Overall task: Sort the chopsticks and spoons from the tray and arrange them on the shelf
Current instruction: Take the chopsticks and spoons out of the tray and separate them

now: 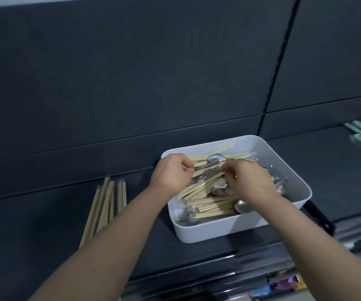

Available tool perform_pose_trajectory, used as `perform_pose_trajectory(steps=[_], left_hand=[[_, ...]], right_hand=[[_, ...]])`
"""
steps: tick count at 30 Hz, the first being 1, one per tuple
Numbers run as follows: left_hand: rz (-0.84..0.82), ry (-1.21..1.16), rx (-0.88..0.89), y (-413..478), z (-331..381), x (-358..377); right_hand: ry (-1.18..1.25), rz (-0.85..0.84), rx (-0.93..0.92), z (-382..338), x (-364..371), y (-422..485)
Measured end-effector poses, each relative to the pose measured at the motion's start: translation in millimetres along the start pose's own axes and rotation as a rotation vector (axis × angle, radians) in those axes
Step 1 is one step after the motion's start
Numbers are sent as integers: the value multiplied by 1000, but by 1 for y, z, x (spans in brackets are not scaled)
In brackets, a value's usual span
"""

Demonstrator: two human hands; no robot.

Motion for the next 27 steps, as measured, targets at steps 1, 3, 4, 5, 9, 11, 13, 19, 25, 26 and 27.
perform_pose_trajectory(steps=[1, 3, 4, 5, 9, 11, 13, 19, 25, 26, 27], left_hand=[[-33, 10, 3, 2, 8, 10], [-95, 53, -6, 7, 23, 27], [-129, 85, -12, 9, 29, 36], [-165, 119, -21, 10, 35, 45], [-208, 389, -54, 12, 55, 66], [-209, 453, -76, 15, 59, 72], [-225, 475, -115, 16, 60, 77], [-311, 390, -207, 19, 46, 81], [14, 169, -175, 19, 45, 51], [39, 118, -161, 18, 46, 50], [61, 66, -148, 17, 46, 49]], right_hand=[[-12, 4, 38, 14, -8, 0], [-23, 2, 88, 40, -21, 1], [-33, -5, 102, 51, -26, 1], [-38, -19, 109, 60, -30, 2], [3, -158, 69, 82, -30, 0], [9, -211, 13, 83, -28, -1], [-7, -224, -24, 85, -27, 1], [-98, -305, -58, 92, -16, 9], [8, -513, -33, 84, -8, 3], [11, -551, -27, 82, -7, 0], [-14, -571, -33, 81, -7, -1]])
Point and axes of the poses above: each hand's wrist, its own y-axis towards the middle knuckle, its own x-axis out of the palm, z = x × y, the point moved 6 cm from there along y, towards the middle knuckle, and after that the axes turned 12 degrees about y, right-handed, at the moved point
